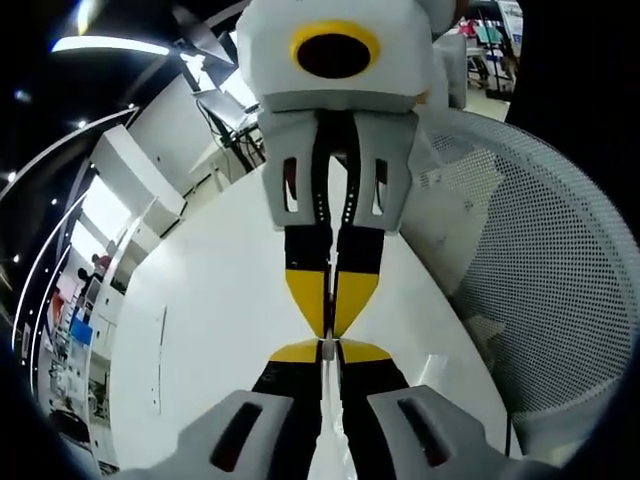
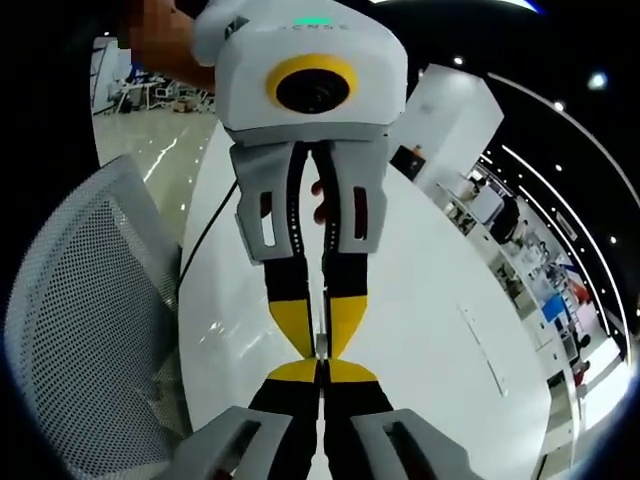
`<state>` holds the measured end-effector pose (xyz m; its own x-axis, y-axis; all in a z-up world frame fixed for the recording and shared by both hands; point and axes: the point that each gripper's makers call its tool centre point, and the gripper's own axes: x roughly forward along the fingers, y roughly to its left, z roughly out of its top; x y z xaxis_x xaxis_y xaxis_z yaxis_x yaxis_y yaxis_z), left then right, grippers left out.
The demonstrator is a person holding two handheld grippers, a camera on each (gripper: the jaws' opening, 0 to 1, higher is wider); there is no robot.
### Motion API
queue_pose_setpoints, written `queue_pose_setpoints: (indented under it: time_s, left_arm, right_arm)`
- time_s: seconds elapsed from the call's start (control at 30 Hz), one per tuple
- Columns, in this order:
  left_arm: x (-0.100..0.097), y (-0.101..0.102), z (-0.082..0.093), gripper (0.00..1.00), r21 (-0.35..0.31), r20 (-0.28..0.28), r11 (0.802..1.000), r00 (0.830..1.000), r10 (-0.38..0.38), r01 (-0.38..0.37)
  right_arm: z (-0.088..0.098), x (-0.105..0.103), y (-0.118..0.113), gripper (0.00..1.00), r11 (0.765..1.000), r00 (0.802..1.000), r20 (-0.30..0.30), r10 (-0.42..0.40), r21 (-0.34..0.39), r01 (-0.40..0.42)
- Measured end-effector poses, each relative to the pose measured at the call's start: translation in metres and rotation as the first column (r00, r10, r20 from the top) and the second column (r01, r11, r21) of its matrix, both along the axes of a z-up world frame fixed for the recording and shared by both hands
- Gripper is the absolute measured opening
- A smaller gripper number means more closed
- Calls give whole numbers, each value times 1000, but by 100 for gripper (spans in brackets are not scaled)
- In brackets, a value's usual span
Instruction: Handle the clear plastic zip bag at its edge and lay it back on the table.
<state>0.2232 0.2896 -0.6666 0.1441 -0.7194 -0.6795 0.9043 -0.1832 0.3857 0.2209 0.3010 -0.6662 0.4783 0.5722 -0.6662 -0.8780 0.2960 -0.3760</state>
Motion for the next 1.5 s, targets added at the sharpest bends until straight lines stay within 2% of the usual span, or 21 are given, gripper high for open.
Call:
queue_pose_setpoints:
  time_s: [0.3,0.6,1.1,1.5]
  left_arm:
    - [-1,0,-2,1,6,17,1000,1000,-11,11]
    - [0,3,-2,0,-4,-3,1000,1000,7,-7]
    - [-2,4,0,0,1,10,1000,1000,-11,11]
    - [-2,6,1,0,-4,-4,1000,1000,-3,3]
  right_arm:
    - [-2,-1,0,0,1000,1000,-2,-2,-8,2]
    - [-1,-2,2,0,1000,1000,1,2,-6,-2]
    - [1,-2,1,0,1000,1000,1,9,4,-9]
    - [2,-3,4,0,1000,1000,1,19,12,-19]
